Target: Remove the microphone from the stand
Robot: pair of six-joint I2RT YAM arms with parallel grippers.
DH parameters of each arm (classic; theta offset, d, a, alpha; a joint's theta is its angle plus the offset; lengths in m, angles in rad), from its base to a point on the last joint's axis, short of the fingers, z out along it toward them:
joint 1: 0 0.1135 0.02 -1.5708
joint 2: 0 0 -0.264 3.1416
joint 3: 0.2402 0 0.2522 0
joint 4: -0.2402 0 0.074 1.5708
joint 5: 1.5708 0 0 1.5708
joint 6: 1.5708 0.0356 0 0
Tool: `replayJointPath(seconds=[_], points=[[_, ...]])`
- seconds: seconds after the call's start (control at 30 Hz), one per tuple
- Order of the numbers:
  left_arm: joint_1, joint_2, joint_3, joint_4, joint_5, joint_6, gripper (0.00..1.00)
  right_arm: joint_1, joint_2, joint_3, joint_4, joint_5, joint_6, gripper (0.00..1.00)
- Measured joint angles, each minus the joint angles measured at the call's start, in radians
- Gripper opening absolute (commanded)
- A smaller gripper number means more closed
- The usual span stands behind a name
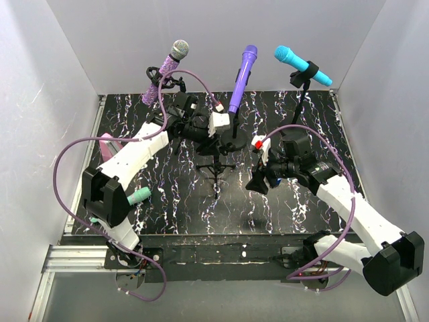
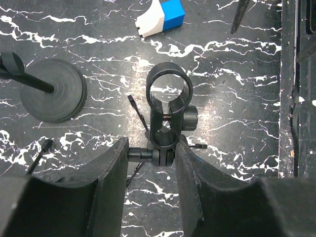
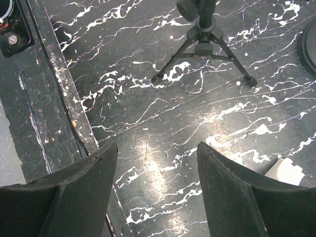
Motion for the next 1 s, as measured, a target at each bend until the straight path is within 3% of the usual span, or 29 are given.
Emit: replayJointPath(seconds=[0.2,0.57,1.0], points=[[0.000,-0.073,-0.052,-0.006,-0.089,-0.055,0.00,0.000,0.040,0.007,-0.002,-0.001,0.003,0.71],[0.003,-0.361,-0.282,-0.007,-0.449,-0.327,0.00,0.000,0.095,0.045,-0.005,-0.008,0.007,0.70],[0.170,-0.430,-0.340,0.062,-0.693,-0.454,0.00,0.000,0.140,0.085,-0.007,-0.019,0.009,0.70]])
